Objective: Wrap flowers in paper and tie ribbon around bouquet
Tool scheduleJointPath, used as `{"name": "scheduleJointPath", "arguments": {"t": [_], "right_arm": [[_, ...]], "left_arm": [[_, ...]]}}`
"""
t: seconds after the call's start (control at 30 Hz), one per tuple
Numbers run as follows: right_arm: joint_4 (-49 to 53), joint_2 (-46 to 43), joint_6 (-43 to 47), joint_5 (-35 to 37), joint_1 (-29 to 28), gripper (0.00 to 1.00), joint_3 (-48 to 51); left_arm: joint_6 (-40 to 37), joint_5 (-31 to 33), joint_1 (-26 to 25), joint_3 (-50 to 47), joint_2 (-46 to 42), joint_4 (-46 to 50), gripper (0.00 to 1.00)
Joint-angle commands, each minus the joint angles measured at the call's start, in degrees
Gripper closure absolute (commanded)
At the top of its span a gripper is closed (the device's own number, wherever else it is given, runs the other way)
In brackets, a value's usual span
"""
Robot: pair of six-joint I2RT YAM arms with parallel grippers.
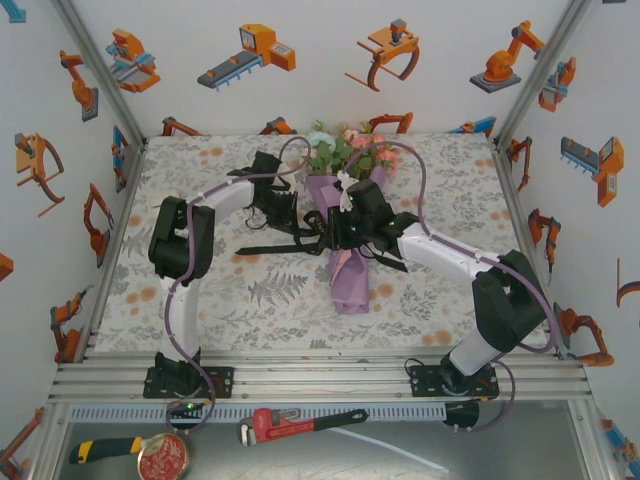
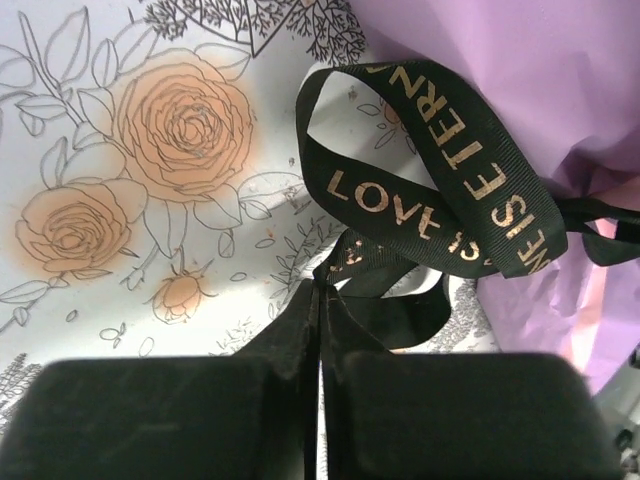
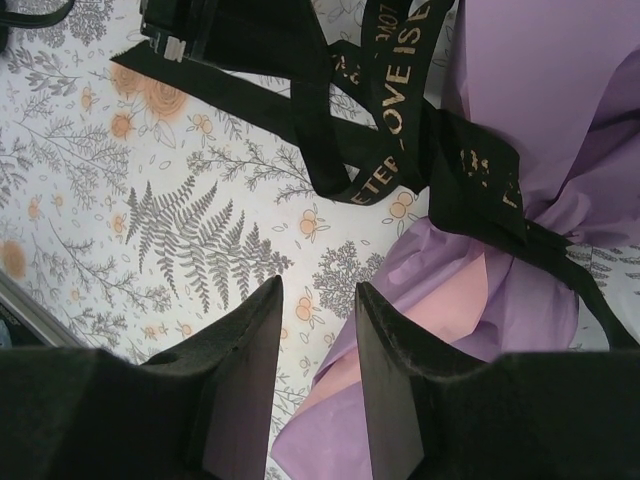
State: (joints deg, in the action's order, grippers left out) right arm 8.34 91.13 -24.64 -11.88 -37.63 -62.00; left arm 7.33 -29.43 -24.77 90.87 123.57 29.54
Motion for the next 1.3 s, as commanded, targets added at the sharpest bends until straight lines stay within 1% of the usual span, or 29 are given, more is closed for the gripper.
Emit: {"name": "scheduleJointPath", "arguments": {"t": [0.0,0.03,0.07,0.13,0.2,0.3,0.37,0.47,0.57,0.67,0.83,0.9,0.97,1.0,1.03,1.07,1.13,1.17,1.27], "right_arm": [[-0.27,-1.31,0.85,-0.01,0.14,0.63,-1.96],[-0.93,-1.48,0.96,-0.34,0.14,0.63,-1.76],[-1.98,-1.69,1.40,-1.04,0.10,0.63,-1.43],[-4.61,-1.97,2.16,-3.01,0.10,0.63,-0.62],[-7.37,-1.77,3.04,-5.69,0.04,0.62,-0.12],[-11.38,-0.32,4.77,-9.44,0.04,0.57,0.00],[-12.95,0.95,5.86,-10.11,0.10,0.52,-0.16],[-16.33,2.82,6.92,-11.42,0.16,0.47,-0.20],[-20.41,5.19,5.97,-13.83,0.18,0.48,0.07],[-22.15,7.17,4.33,-14.65,0.16,0.53,0.23],[-23.12,8.26,3.81,-13.99,0.19,0.63,0.57],[-22.71,8.06,3.80,-13.63,0.24,0.68,0.79],[-22.47,7.48,3.88,-12.60,0.27,0.78,1.33],[-22.12,7.13,3.97,-12.03,0.32,0.80,1.59],[-21.18,6.85,4.22,-11.19,0.37,0.79,1.62],[-19.97,6.51,4.88,-10.68,0.36,0.74,1.46],[-18.77,5.93,5.74,-9.59,0.36,0.58,1.67],[-18.62,5.75,5.88,-8.98,0.37,0.54,2.00],[-20.65,5.48,6.06,-7.29,-0.15,0.53,3.45]], "left_arm": [[4.00,-3.21,-0.16,0.60,-2.74,3.37,1.00],[6.48,-3.96,-0.17,0.63,-3.65,3.67,1.00],[10.53,-4.54,-0.18,0.46,-4.90,3.68,1.00],[16.84,-7.39,-0.24,-0.27,-6.95,3.31,1.00],[23.31,-8.95,-0.41,-1.55,-8.62,2.98,1.00],[31.05,-11.51,-0.36,-3.24,-9.05,2.90,1.00],[34.16,-13.01,-0.41,-3.90,-8.87,2.87,1.00],[36.09,-13.14,-0.46,-3.88,-9.22,2.88,1.00],[37.41,-12.88,-0.31,-2.95,-8.88,3.72,1.00],[38.62,-13.16,-0.34,-2.28,-8.43,3.69,1.00],[38.96,-12.63,-0.27,-2.10,-8.08,4.01,1.00],[38.85,-12.49,-0.13,-2.10,-8.00,4.25,1.00],[38.97,-12.32,-0.04,-2.26,-8.09,4.31,1.00],[39.05,-12.16,0.07,-2.28,-8.09,4.38,1.00],[39.18,-12.16,0.08,-2.28,-8.14,4.31,1.00],[39.39,-12.08,0.17,-2.28,-8.18,4.34,1.00],[40.01,-12.04,0.39,-2.13,-8.27,4.13,1.00],[40.51,-12.15,0.42,-2.18,-8.34,3.84,1.00],[42.49,-12.46,0.52,-2.14,-8.34,2.77,1.00]]}}
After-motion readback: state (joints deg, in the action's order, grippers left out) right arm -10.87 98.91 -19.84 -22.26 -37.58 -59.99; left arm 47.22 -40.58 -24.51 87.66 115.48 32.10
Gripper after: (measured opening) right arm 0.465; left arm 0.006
